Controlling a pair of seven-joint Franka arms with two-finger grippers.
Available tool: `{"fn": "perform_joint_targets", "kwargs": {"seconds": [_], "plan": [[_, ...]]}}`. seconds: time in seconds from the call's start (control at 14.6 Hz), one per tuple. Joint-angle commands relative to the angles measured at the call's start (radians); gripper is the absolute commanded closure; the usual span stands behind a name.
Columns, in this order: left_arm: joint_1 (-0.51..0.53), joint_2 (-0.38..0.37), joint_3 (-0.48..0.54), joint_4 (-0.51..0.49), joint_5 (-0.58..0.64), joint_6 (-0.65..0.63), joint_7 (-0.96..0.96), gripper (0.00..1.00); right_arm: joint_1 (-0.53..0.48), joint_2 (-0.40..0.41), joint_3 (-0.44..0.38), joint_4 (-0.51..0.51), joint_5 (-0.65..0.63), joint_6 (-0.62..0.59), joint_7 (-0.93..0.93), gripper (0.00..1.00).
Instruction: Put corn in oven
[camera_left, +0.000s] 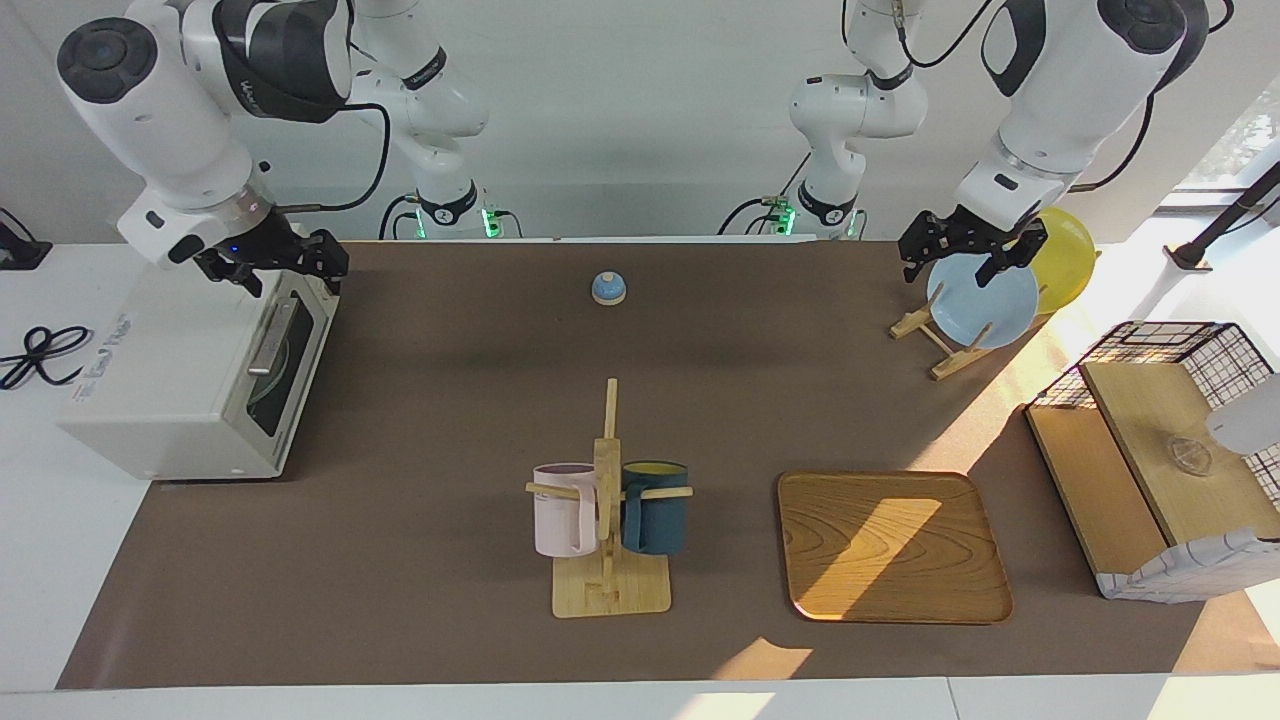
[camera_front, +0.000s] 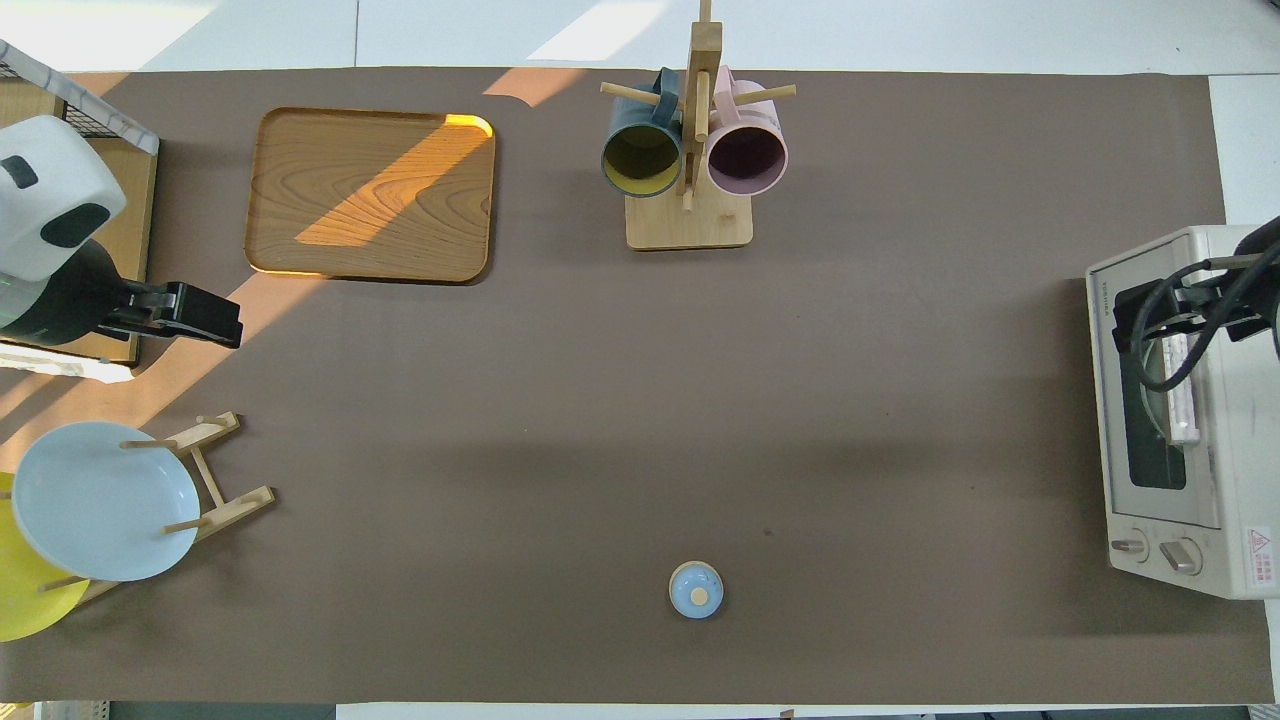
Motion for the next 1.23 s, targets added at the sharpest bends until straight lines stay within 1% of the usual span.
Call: {"fn": "perform_joint_targets", "kwargs": {"seconds": [0.0, 0.14, 0.21, 0.27, 0.41, 0.48, 0.82, 1.1, 1.16], "plan": [[0.012, -0.014, -0.008, -0.013, 0.010, 0.009, 0.009, 0.00, -0.007, 0.017, 0.007, 0.033, 0.037, -0.020, 0.024, 0.00], [0.012, -0.014, -0.008, -0.013, 0.010, 0.009, 0.011, 0.00, -0.002, 0.010, 0.005, 0.036, 0.038, -0.020, 0.026, 0.00], [0.012, -0.014, -0.008, -0.013, 0.010, 0.009, 0.011, 0.00, 0.029, 0.010, -0.010, 0.043, 0.037, -0.022, 0.026, 0.00], [0.012, -0.014, -0.008, -0.013, 0.010, 0.009, 0.011, 0.00, 0.077, 0.011, -0.056, 0.049, 0.031, -0.025, 0.026, 0.00], [0.012, -0.014, -0.008, -0.013, 0.010, 0.009, 0.011, 0.00, 0.202, 0.011, -0.201, 0.054, 0.041, -0.023, 0.026, 0.00], [0.012, -0.014, -0.008, -0.013, 0.010, 0.009, 0.011, 0.00, 0.238, 0.014, -0.238, 0.051, 0.041, -0.023, 0.026, 0.00], [0.012, -0.014, -0.008, -0.013, 0.010, 0.009, 0.011, 0.00, 0.246, 0.010, -0.245, 0.045, 0.040, -0.026, 0.032, 0.00], [0.012, -0.014, -0.008, -0.013, 0.010, 0.009, 0.011, 0.00, 0.246, -0.045, -0.245, -0.015, 0.040, -0.029, 0.047, 0.00], [0.012, -0.014, -0.008, -0.013, 0.010, 0.009, 0.011, 0.00, 0.246, -0.049, -0.245, -0.019, 0.038, -0.020, 0.047, 0.00]]}}
